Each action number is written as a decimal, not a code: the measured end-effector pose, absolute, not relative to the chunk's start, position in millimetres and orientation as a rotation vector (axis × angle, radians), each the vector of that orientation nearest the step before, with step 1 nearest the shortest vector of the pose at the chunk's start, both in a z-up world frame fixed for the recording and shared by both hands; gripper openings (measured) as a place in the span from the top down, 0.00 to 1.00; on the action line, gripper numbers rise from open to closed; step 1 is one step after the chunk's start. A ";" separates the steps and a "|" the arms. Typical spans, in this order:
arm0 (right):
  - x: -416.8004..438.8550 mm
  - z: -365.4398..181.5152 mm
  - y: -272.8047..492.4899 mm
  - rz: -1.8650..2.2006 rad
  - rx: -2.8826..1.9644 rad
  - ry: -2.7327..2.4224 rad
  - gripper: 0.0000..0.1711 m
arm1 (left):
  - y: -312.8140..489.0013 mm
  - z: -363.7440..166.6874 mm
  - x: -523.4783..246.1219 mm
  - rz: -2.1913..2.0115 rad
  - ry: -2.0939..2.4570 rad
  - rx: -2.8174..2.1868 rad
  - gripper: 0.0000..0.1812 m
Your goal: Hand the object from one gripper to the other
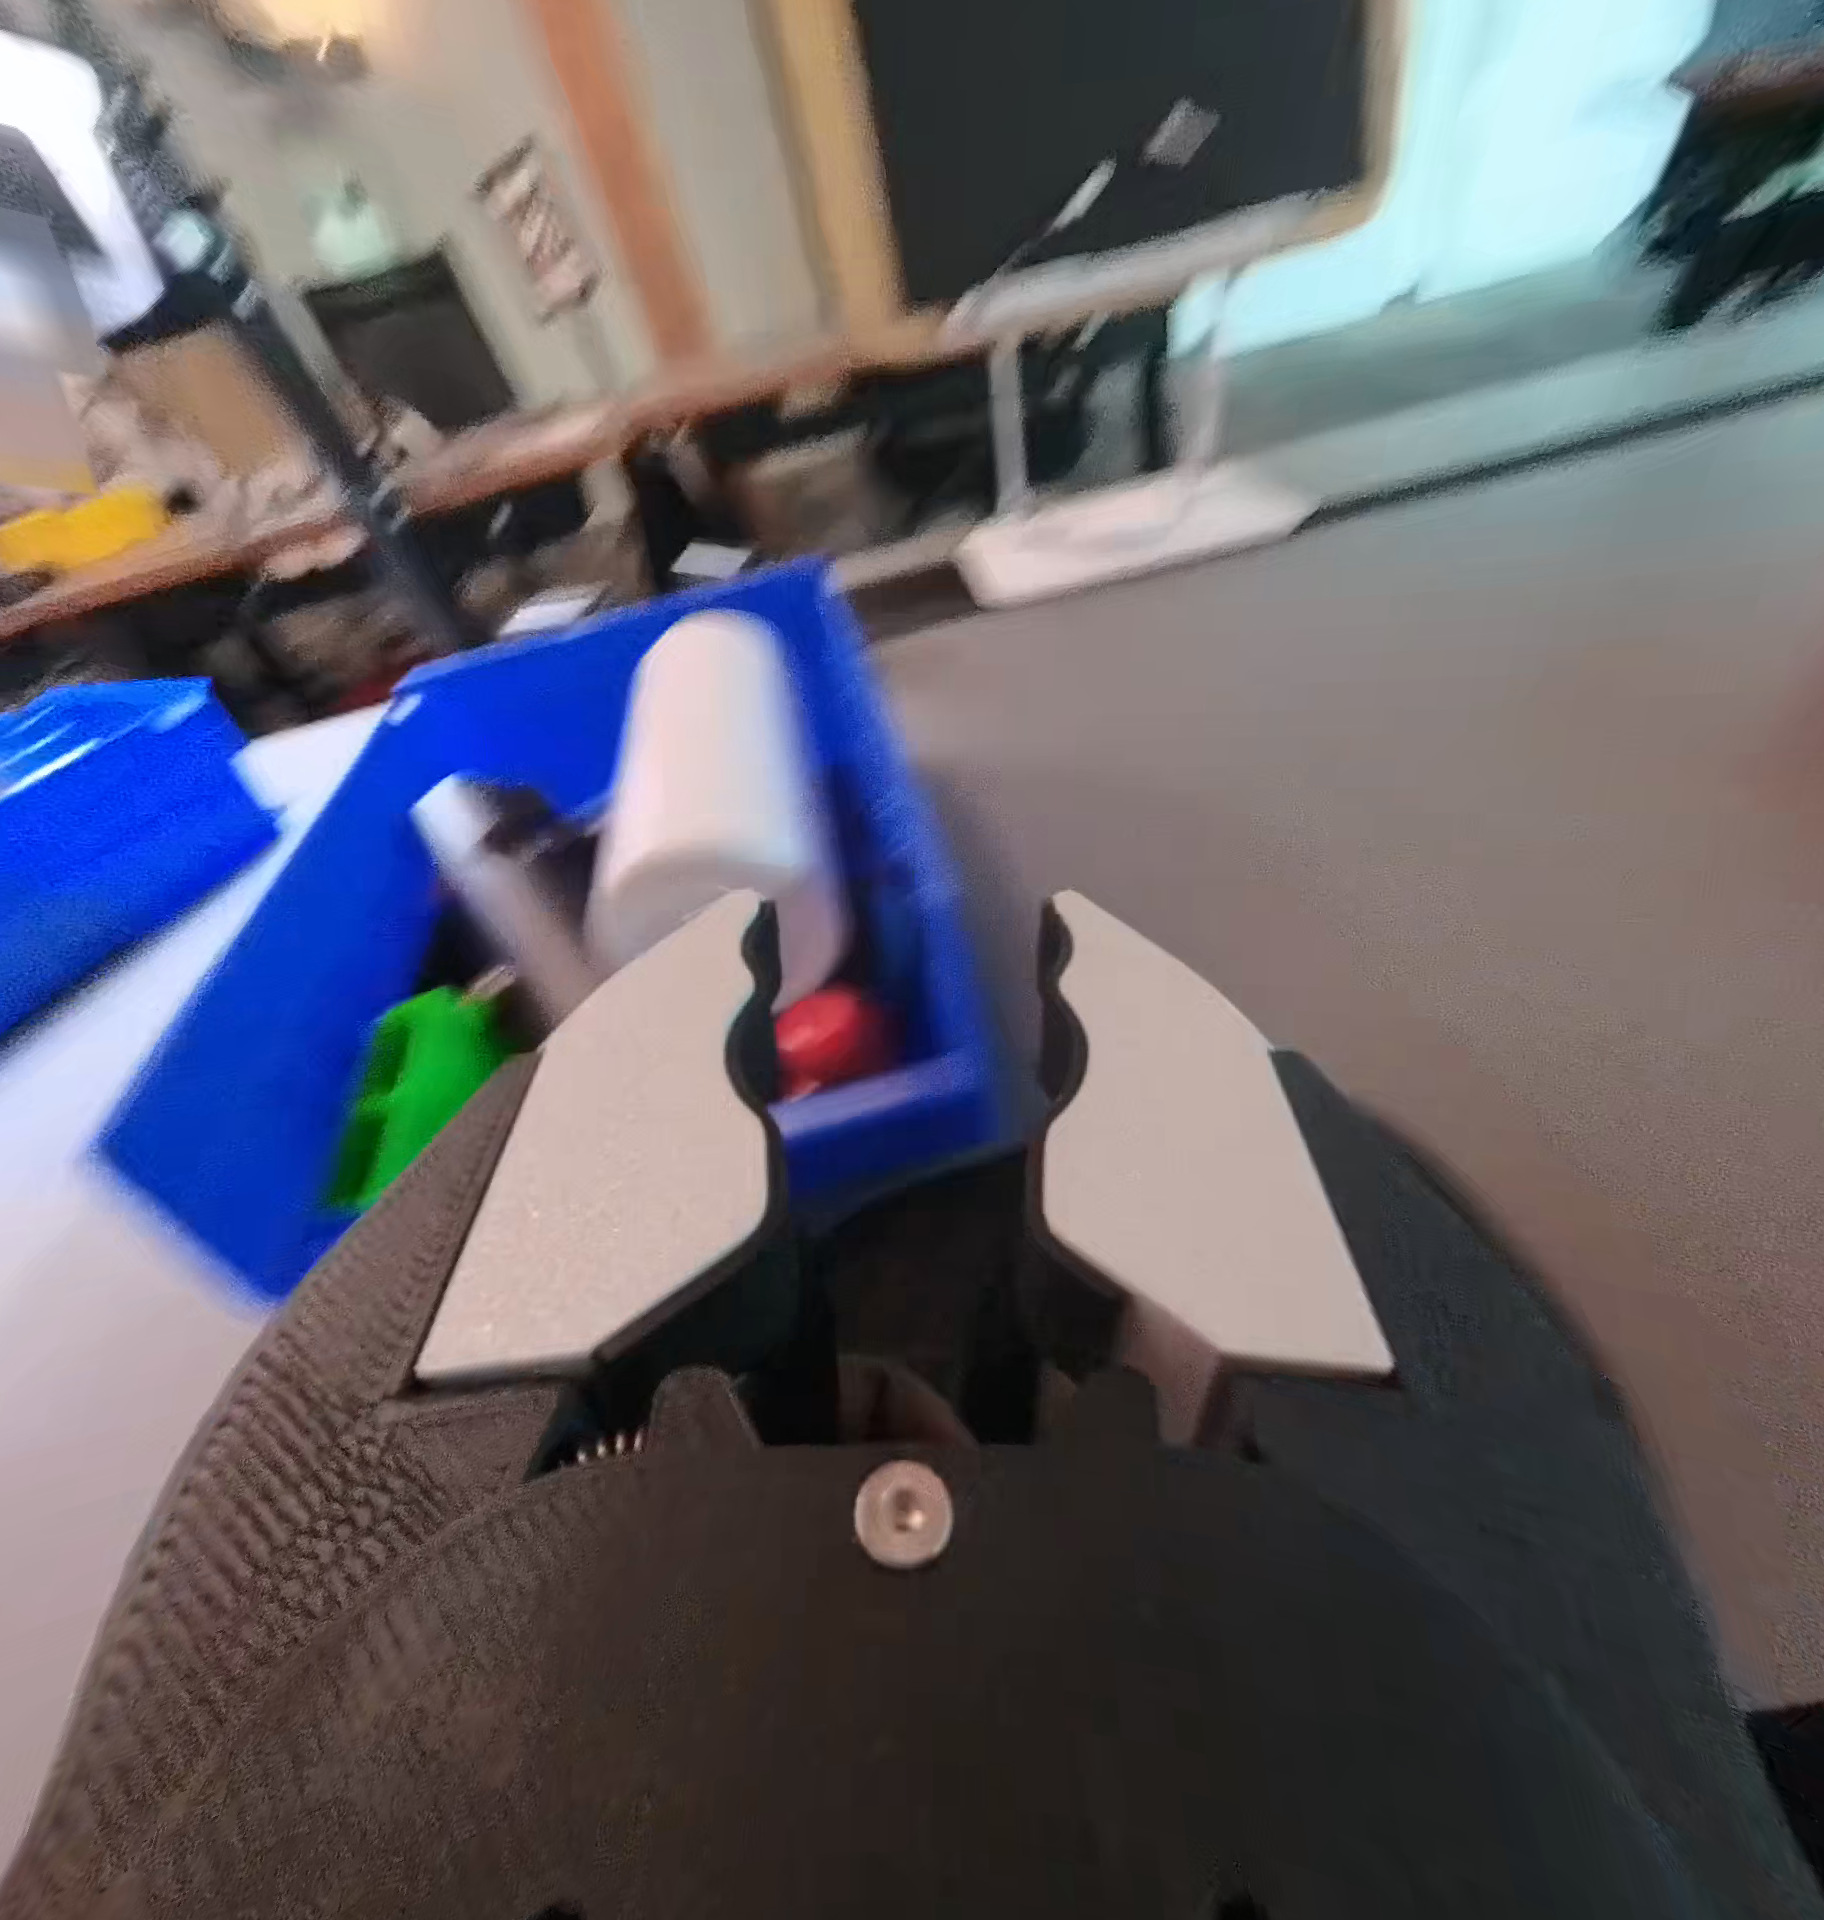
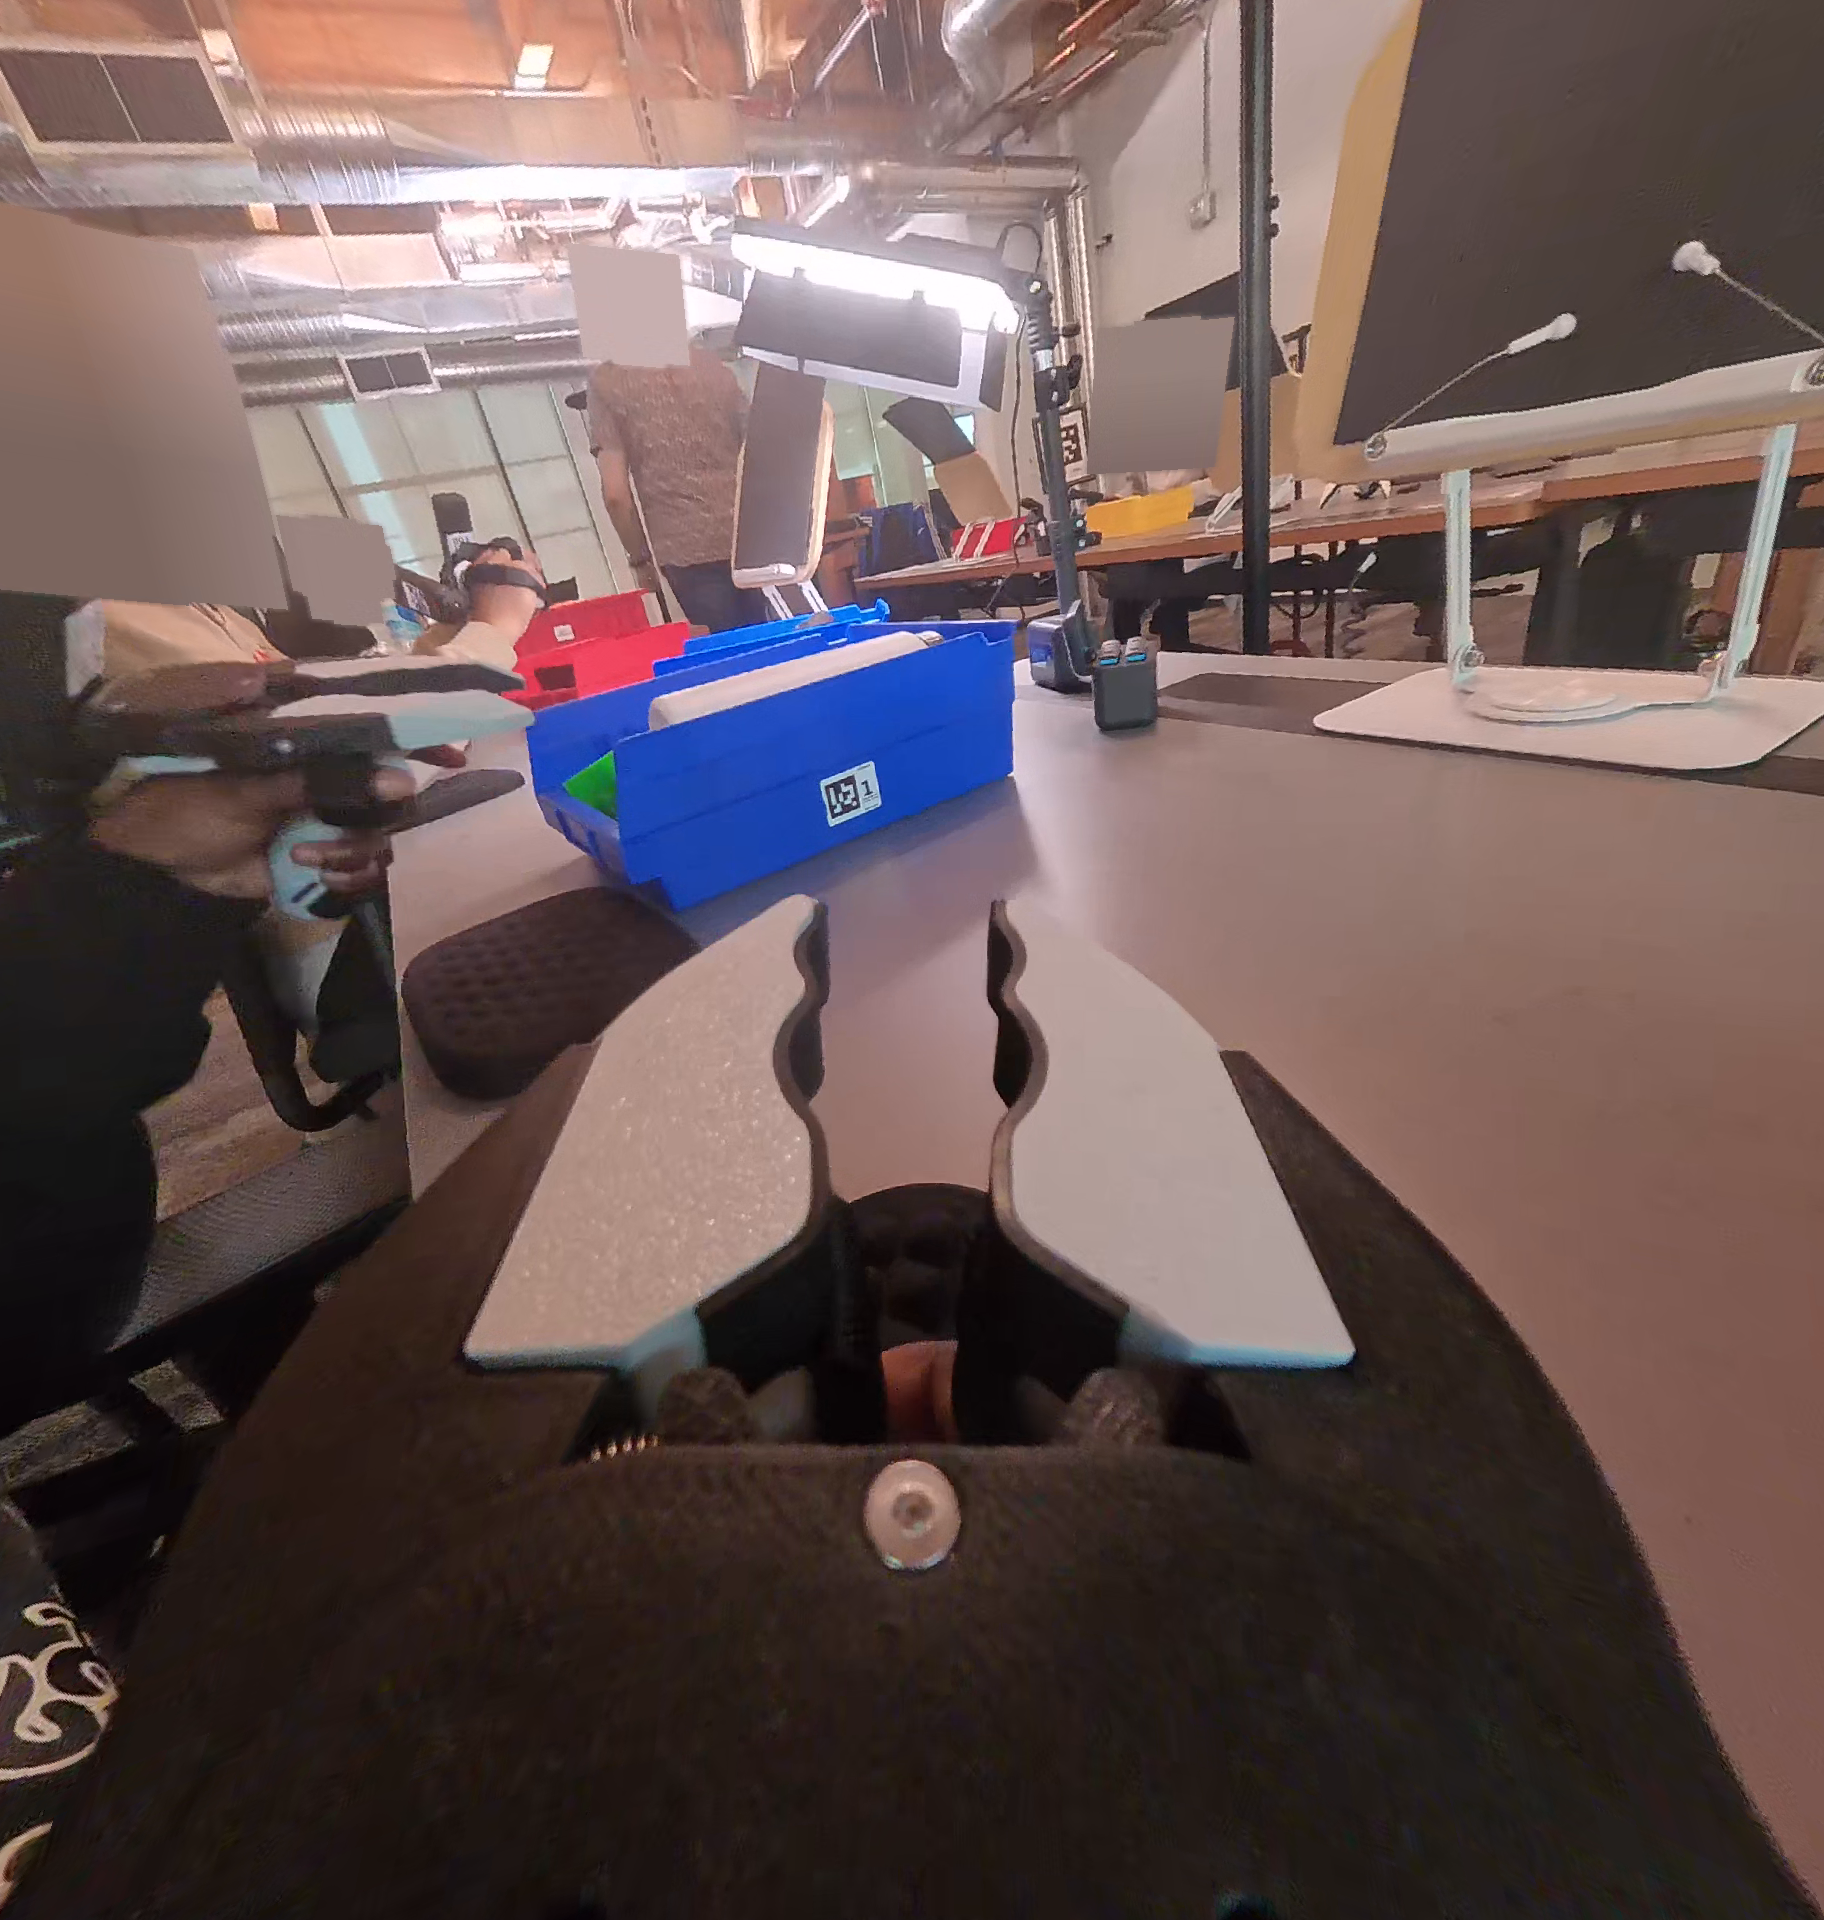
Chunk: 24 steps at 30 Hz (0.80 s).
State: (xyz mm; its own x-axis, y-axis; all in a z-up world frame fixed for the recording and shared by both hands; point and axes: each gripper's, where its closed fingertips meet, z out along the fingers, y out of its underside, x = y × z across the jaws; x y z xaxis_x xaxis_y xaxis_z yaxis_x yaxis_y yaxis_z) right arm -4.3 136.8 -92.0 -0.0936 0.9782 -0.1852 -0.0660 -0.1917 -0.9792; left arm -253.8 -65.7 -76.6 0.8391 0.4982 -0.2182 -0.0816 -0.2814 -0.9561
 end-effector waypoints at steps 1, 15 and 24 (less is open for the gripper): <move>-4.6 -92.3 136.4 1.441 -1.246 -1.125 0.83 | -78.4 -87.0 -271.4 0.619 -0.371 -1.861 0.73; -5.0 -92.1 134.7 1.433 -1.235 -1.129 0.83 | -52.1 -156.2 -312.0 0.379 -0.402 -2.310 0.75; -4.6 -91.1 134.9 1.445 -1.232 -1.118 0.83 | -52.0 -128.7 -318.4 0.409 -0.440 -2.163 0.84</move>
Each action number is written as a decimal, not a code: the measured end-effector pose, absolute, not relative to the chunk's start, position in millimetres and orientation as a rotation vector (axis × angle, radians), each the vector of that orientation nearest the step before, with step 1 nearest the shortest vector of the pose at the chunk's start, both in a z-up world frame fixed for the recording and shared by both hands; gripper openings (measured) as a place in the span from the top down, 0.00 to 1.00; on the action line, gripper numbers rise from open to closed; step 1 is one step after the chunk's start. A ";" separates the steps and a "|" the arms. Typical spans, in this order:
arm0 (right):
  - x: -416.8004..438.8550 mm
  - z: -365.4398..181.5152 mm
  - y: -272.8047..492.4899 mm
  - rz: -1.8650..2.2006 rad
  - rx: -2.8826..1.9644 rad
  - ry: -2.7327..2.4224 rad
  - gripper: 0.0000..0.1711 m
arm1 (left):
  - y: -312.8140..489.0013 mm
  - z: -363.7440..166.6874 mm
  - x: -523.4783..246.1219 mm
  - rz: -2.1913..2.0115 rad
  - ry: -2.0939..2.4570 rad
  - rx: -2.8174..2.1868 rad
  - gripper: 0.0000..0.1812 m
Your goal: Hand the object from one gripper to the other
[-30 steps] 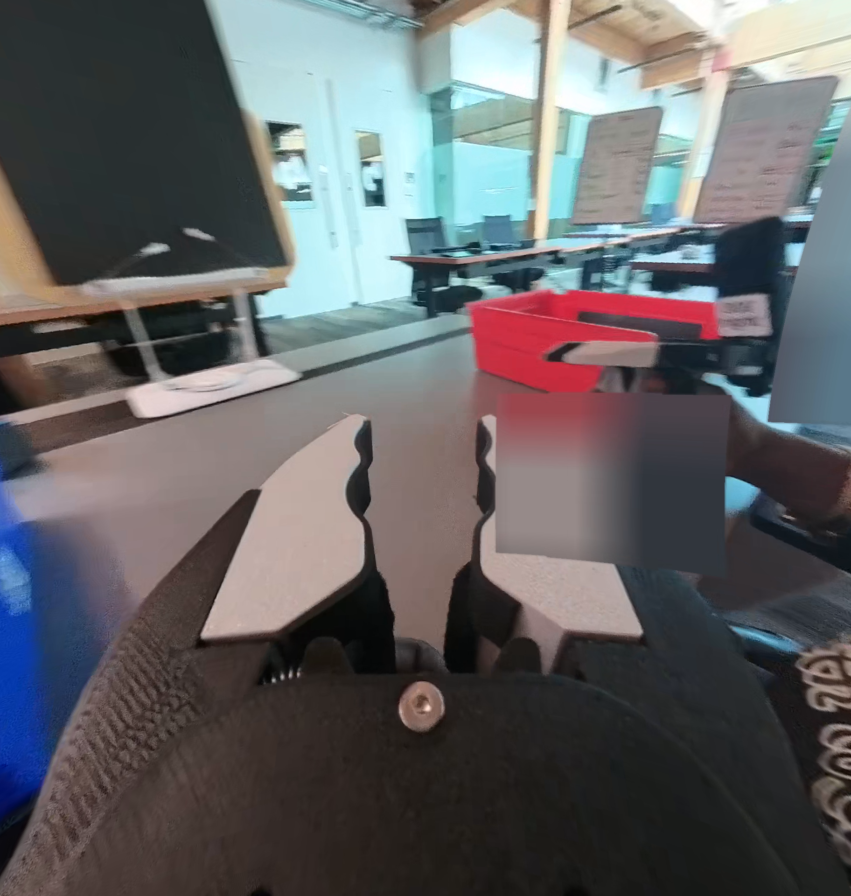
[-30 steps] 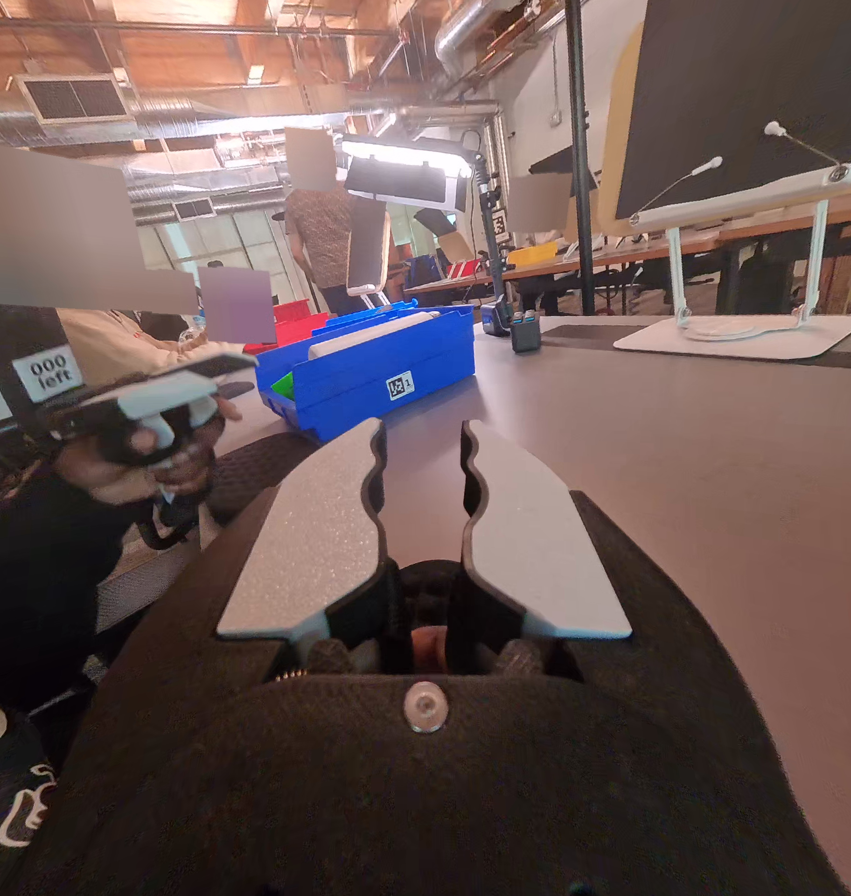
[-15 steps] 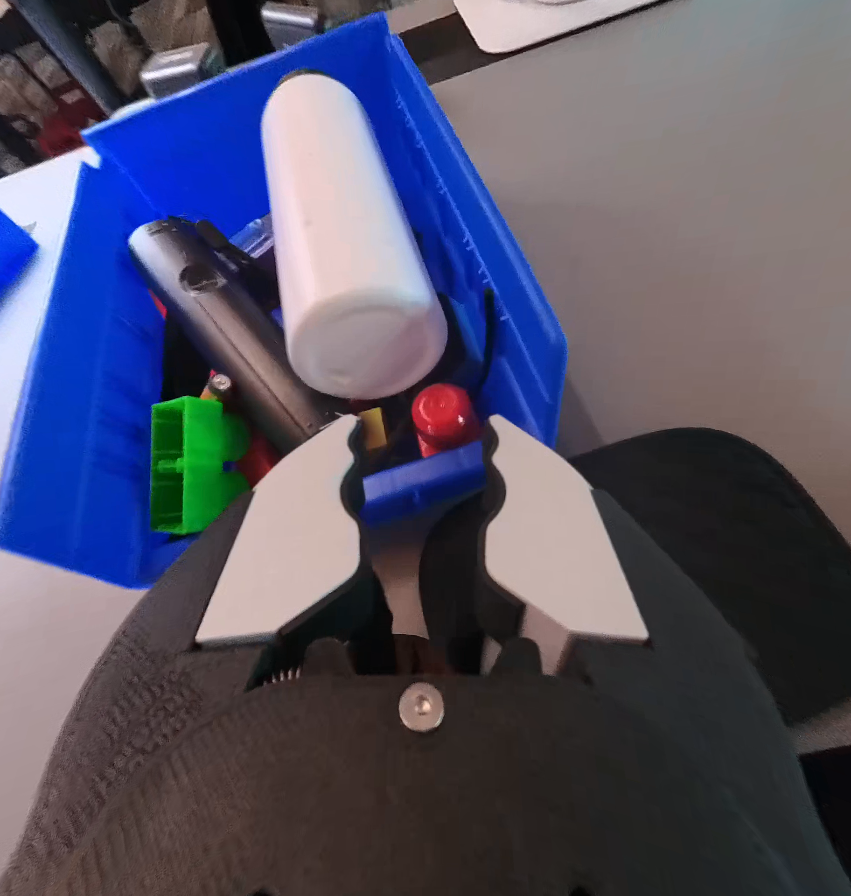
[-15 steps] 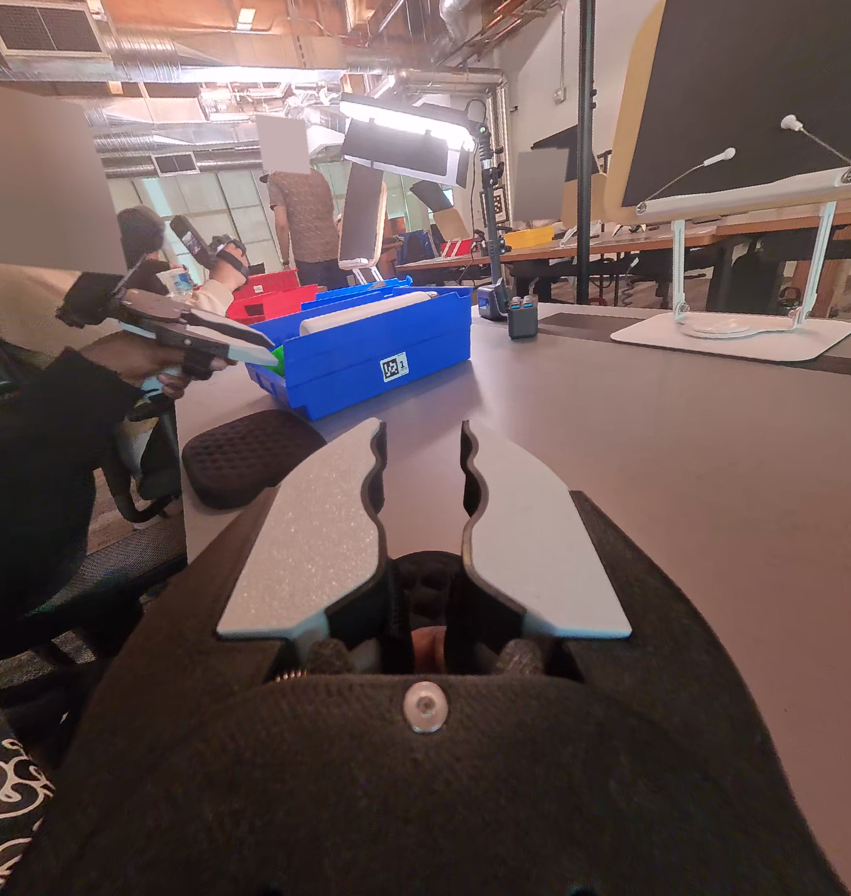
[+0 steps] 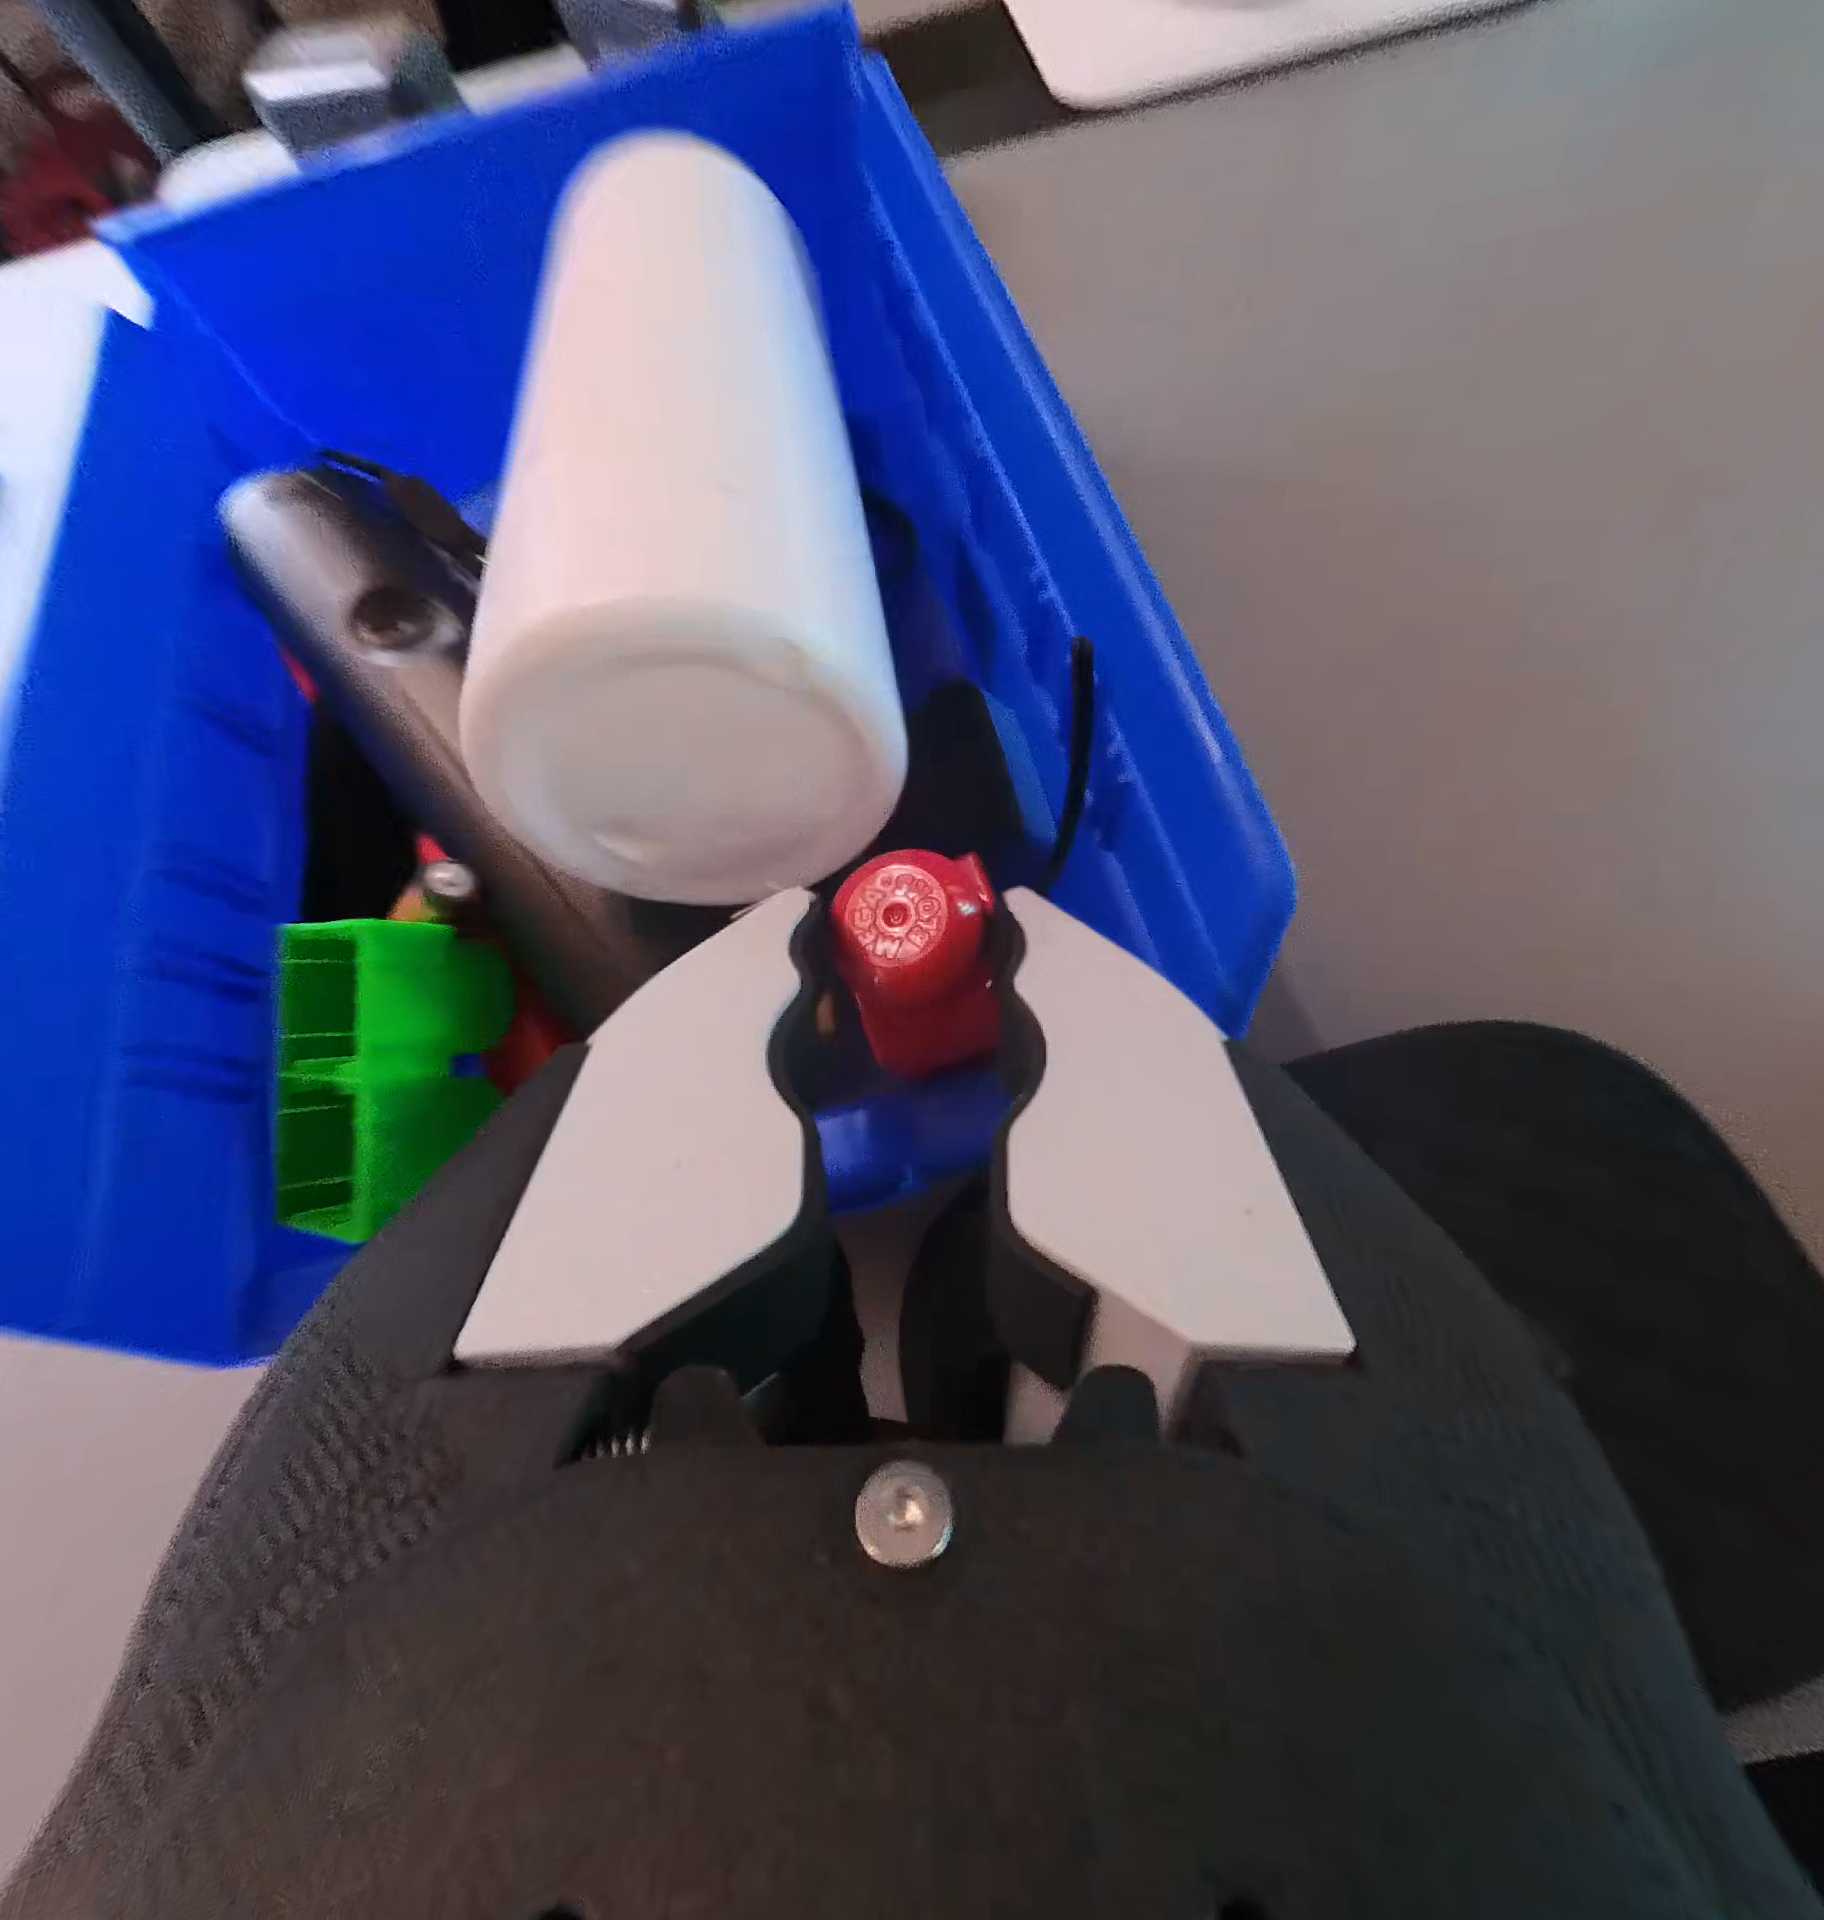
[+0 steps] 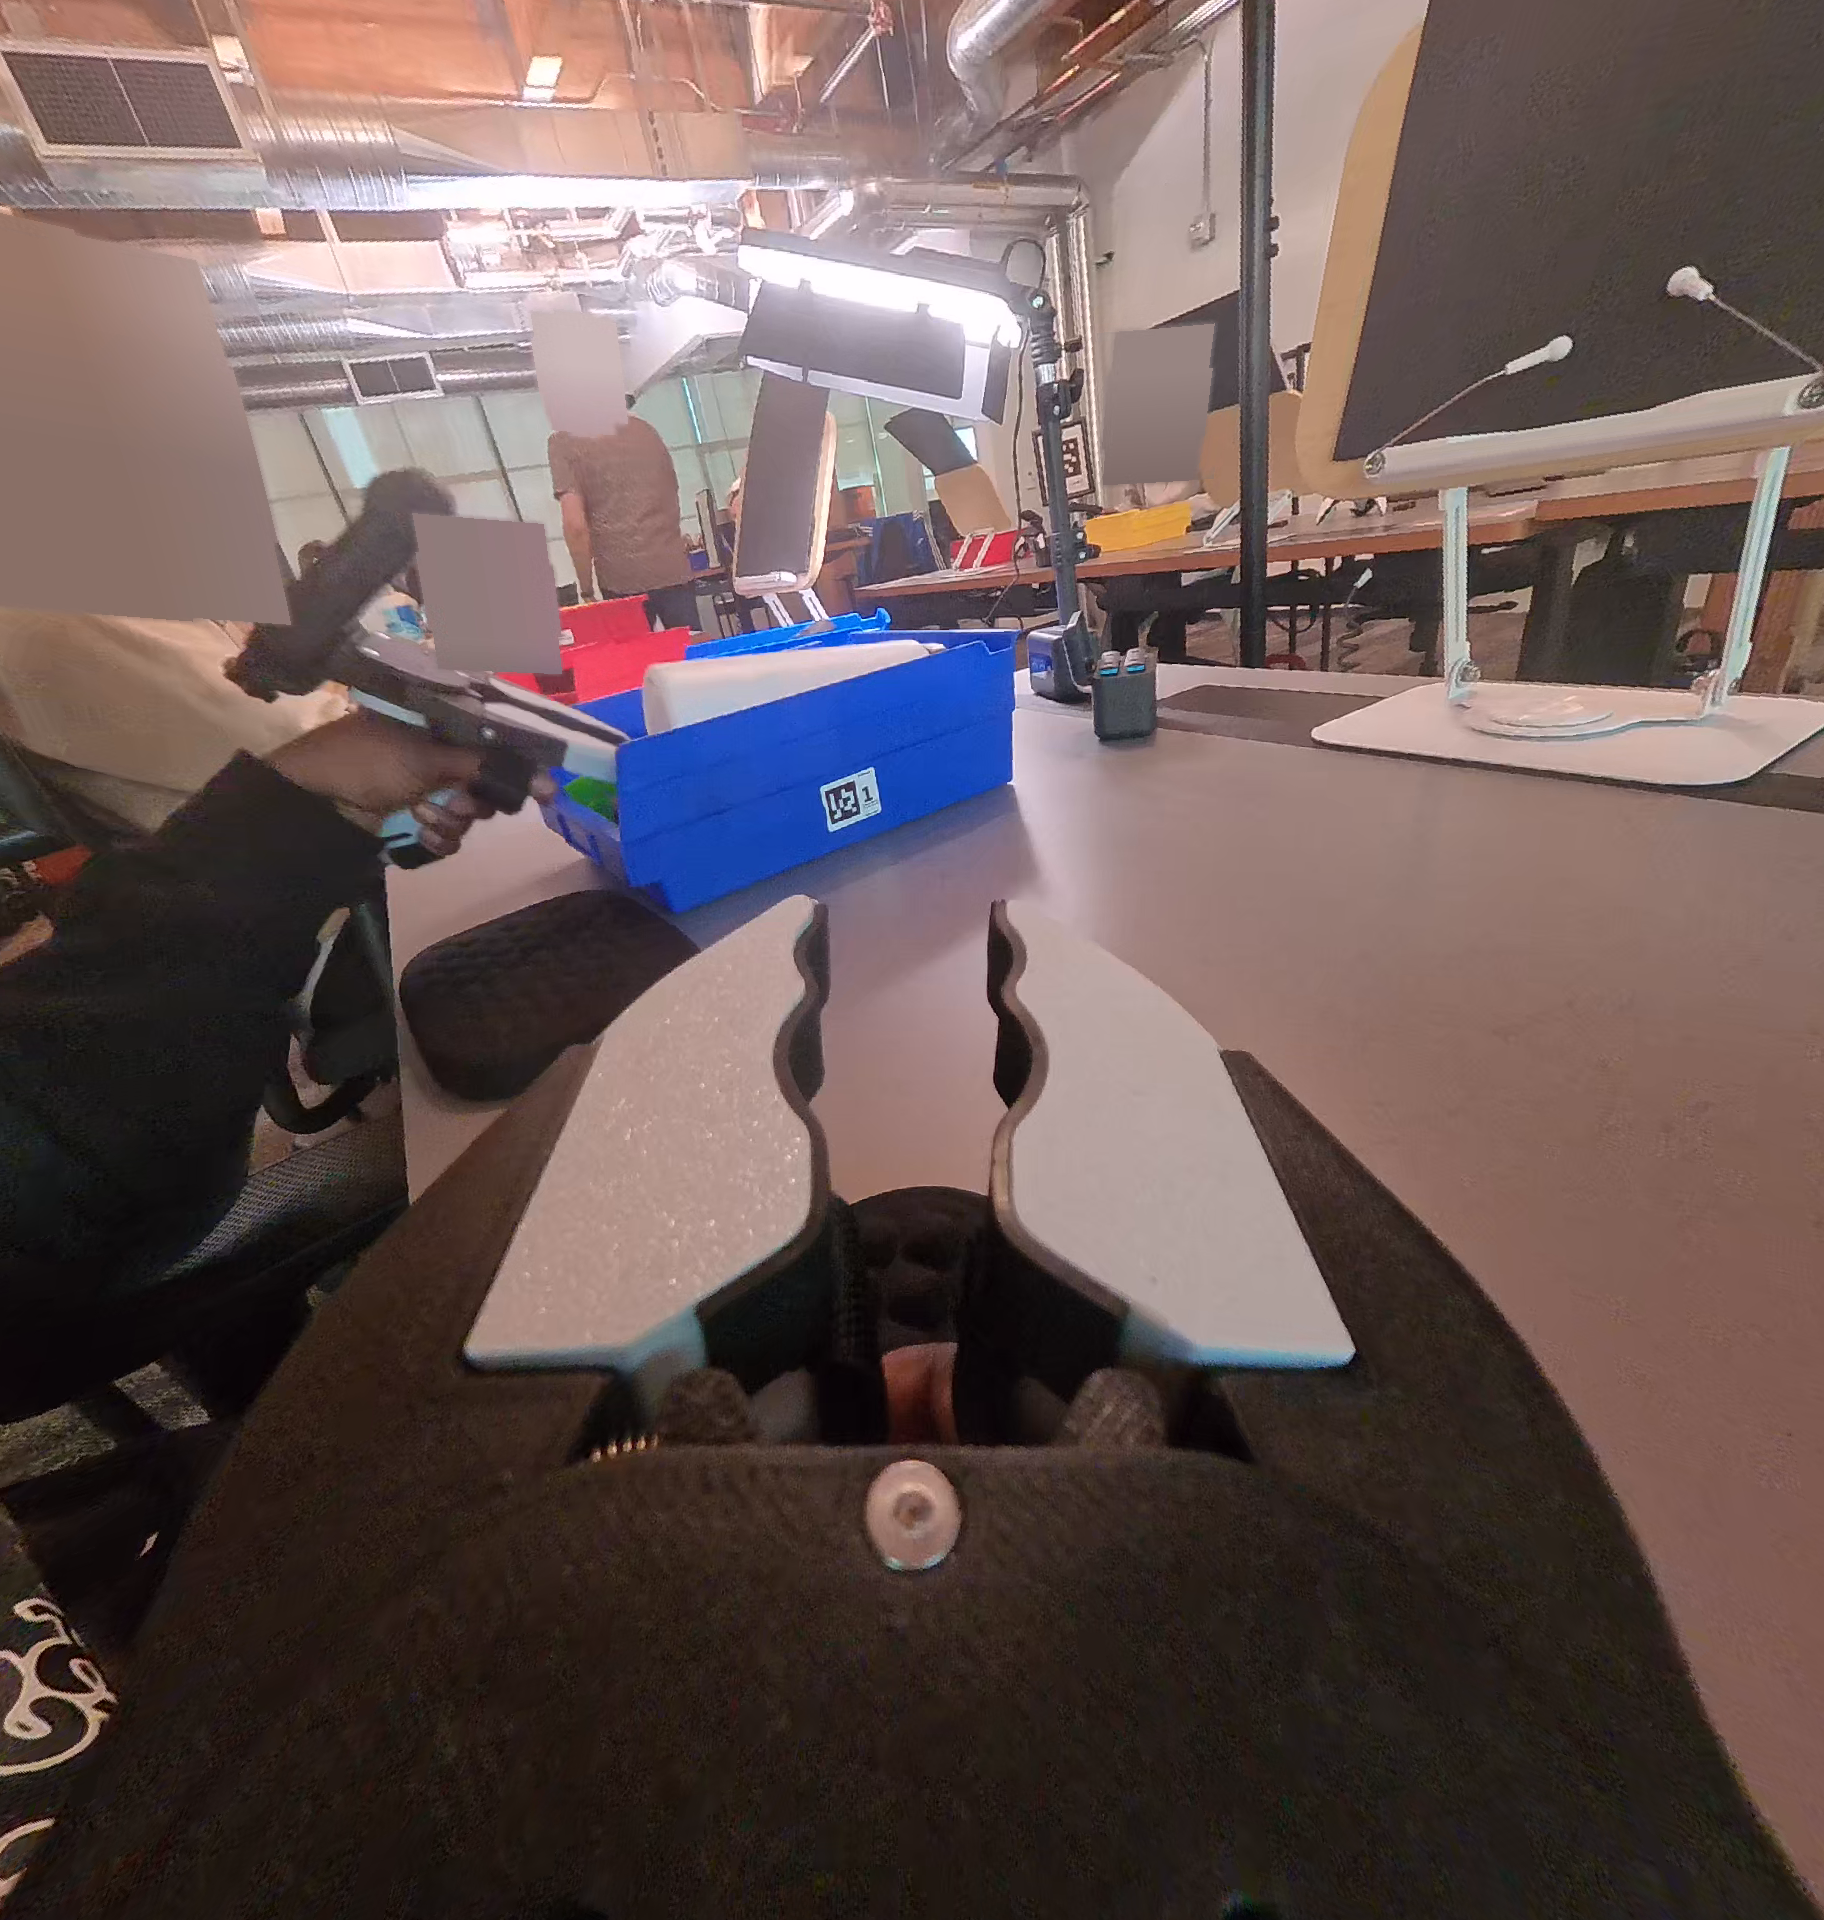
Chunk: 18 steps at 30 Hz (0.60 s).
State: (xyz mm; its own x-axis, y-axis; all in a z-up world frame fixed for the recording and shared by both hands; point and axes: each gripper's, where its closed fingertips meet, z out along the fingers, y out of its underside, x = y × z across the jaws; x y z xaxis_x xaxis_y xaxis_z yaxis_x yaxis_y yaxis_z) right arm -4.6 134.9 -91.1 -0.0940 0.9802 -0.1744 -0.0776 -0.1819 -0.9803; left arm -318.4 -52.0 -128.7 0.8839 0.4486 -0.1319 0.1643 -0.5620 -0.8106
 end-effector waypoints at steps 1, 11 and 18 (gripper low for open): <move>-4.7 -91.1 134.9 1.446 -1.233 -1.118 0.83 | -55.6 -118.1 -319.0 0.428 -0.446 -2.126 0.84; -3.6 -88.7 130.7 1.453 -1.199 -1.131 0.82 | -51.4 -14.2 -242.9 -0.251 -0.279 -1.392 0.84; 2.9 -78.5 83.9 1.277 -0.836 -1.301 0.64 | -21.2 -9.8 -132.4 -0.883 -0.206 -1.002 0.84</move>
